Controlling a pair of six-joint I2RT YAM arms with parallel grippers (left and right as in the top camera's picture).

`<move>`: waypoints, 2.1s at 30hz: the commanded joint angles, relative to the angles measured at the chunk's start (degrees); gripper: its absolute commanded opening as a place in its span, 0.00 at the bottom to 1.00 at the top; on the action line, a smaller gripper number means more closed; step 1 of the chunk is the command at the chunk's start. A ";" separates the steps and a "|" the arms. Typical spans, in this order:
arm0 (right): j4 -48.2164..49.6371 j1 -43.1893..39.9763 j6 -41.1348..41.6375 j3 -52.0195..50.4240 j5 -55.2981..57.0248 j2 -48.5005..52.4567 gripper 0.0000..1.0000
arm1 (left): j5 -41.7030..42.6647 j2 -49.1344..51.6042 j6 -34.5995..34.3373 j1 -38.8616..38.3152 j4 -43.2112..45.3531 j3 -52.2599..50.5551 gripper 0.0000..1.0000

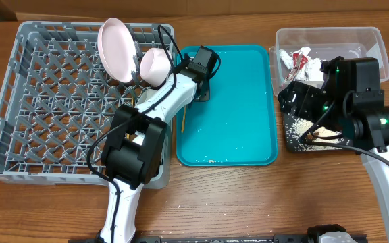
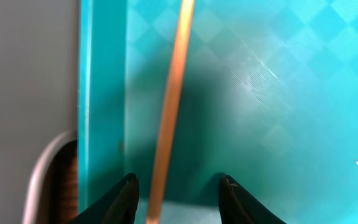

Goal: Sort waste into correct bins and load items into the dishwasher
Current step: 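Grasp the second wooden chopstick with left gripper, then insert the chopstick upright into the rack with left gripper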

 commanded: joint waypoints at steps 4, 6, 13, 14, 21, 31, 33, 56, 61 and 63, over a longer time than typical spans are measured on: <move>0.31 -0.22 -0.37 0.50 0.59 -0.20 1.00 | 11.28 5.88 0.04 -0.90 -0.04 -0.55 0.32; 0.31 -0.22 -0.37 0.50 0.59 -0.20 1.00 | 12.04 5.92 0.04 -0.90 0.39 -0.52 0.23; 0.31 -0.22 -0.37 0.50 0.59 -0.20 1.00 | 13.31 5.75 0.72 -0.87 -1.53 2.05 0.04; 0.31 -0.22 -0.37 0.50 0.61 -0.20 1.00 | 13.29 5.51 2.23 -0.83 -3.52 4.07 0.04; 0.31 -0.22 -0.37 0.50 0.59 -0.20 1.00 | 13.22 -0.35 12.31 -0.39 -30.21 33.20 0.04; 0.31 -0.22 -0.37 0.50 0.59 -0.20 1.00 | 11.21 -12.79 17.09 13.66 -58.36 44.17 0.04; 0.31 -0.22 -0.37 0.50 0.61 -0.20 1.00 | 11.32 -16.31 17.29 17.81 -58.36 40.17 0.04; 0.31 -0.22 -0.37 0.50 0.59 -0.20 1.00 | 11.63 -24.83 25.97 27.63 -24.28 -10.91 0.04; 0.31 -0.22 -0.37 0.50 0.59 -0.20 1.00 | 11.56 -24.83 22.34 27.63 -23.82 -10.95 0.55; 0.31 -0.22 -0.37 0.50 0.59 -0.20 1.00 | 11.67 -24.83 22.29 27.63 -22.71 -10.82 0.56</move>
